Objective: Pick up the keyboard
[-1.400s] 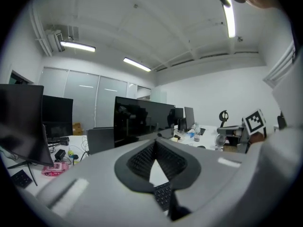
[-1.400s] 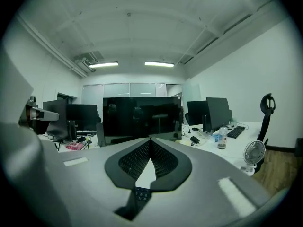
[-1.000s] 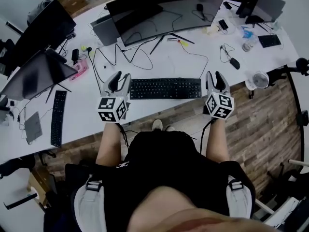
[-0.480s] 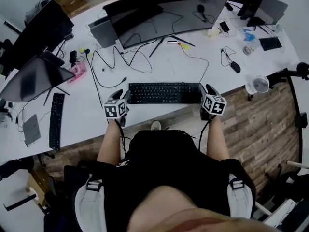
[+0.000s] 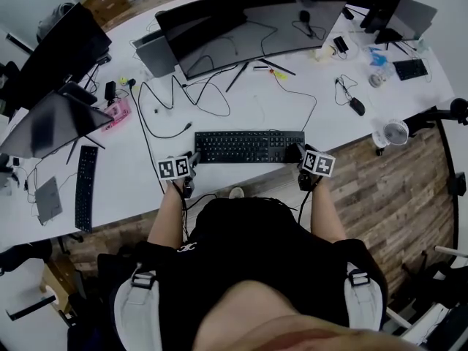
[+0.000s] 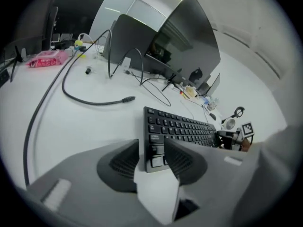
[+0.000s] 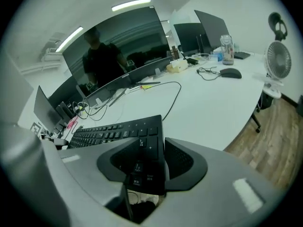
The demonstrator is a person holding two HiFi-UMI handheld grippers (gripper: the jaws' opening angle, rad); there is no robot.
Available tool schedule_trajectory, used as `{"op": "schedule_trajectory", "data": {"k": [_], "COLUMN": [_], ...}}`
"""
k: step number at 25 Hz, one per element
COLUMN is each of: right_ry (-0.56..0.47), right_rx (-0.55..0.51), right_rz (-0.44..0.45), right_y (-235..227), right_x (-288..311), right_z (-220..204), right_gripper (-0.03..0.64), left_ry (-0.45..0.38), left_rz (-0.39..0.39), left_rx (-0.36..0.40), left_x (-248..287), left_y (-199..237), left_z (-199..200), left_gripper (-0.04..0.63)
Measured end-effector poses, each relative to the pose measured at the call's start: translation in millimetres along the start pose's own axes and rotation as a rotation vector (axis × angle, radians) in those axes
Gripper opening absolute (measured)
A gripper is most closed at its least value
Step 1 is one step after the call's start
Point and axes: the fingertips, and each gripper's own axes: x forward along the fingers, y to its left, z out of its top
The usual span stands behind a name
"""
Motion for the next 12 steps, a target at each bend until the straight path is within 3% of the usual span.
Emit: {"op": "schedule_trajectory", "data": {"k": [4, 9, 12], "right_ry": [0.015, 0.028, -0.022], "right_rx": [0.097, 0.07, 0.067], "right_rz": [0.062, 0.069, 0.089], "right_y": [-3, -4, 1], "right_x": [5, 0, -13], "right_z": [-3, 0, 13], "right_gripper": [0.133, 0.125, 0.117], "left_ry": [0.057, 0.082, 0.048], "left_rz": [-0.023, -0.033, -0.055], "left_rx": [-0.005, -0.015, 0.006], "left_x": [14, 16, 5], "left_y": [0, -3, -12], "left_z": [-8, -4, 10], "left_gripper": [0.17, 0.17, 0.17]}}
